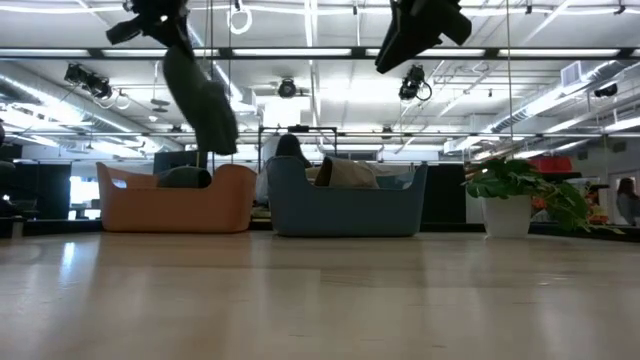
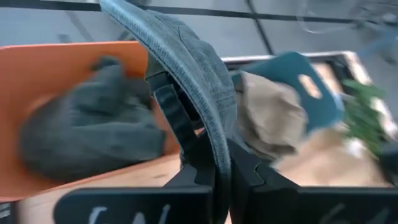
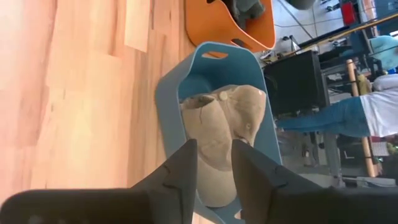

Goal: Pick & Place hat
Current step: Put the gray cap into the orange bin

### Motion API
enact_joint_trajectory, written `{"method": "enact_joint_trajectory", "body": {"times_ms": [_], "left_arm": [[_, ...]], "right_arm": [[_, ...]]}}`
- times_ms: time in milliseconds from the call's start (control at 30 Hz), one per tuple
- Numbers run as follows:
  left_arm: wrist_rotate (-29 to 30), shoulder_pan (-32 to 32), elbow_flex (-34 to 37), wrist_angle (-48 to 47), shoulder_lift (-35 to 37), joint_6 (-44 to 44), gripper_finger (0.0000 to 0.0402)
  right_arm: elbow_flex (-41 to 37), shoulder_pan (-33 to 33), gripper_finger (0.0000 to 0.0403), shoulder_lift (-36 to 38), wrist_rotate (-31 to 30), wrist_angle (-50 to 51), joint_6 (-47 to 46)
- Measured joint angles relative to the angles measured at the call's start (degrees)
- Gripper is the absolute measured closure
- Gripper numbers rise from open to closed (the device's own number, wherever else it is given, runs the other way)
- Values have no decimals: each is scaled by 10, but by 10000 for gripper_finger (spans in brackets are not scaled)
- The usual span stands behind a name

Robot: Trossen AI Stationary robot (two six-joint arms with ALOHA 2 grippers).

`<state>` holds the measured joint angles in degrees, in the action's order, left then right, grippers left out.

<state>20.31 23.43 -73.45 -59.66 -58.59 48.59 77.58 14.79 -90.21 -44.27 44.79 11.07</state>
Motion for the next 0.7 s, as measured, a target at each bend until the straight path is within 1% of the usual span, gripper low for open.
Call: {"method": "enact_joint_trajectory", "body": {"times_ms": [167, 300, 367, 467, 600, 700], "left_arm": [[1, 63, 0, -16, -12, -28, 388], [-19, 109, 0, -15, -34, -47, 389], [-32, 127, 0, -15, -48, -58, 390], [-52, 144, 0, -12, -75, -74, 390], [-96, 157, 0, 4, -116, -104, 389], [-112, 163, 0, 29, -150, -121, 390]], "right_arm": [[0, -1, 301, 0, 4, -4, -1], [0, -1, 301, 0, 7, -12, -1], [0, -1, 301, 0, 19, -13, -1], [0, -1, 301, 0, 34, -17, -1], [0, -1, 301, 0, 34, -16, -13], [0, -1, 301, 0, 34, -16, -17]]}}
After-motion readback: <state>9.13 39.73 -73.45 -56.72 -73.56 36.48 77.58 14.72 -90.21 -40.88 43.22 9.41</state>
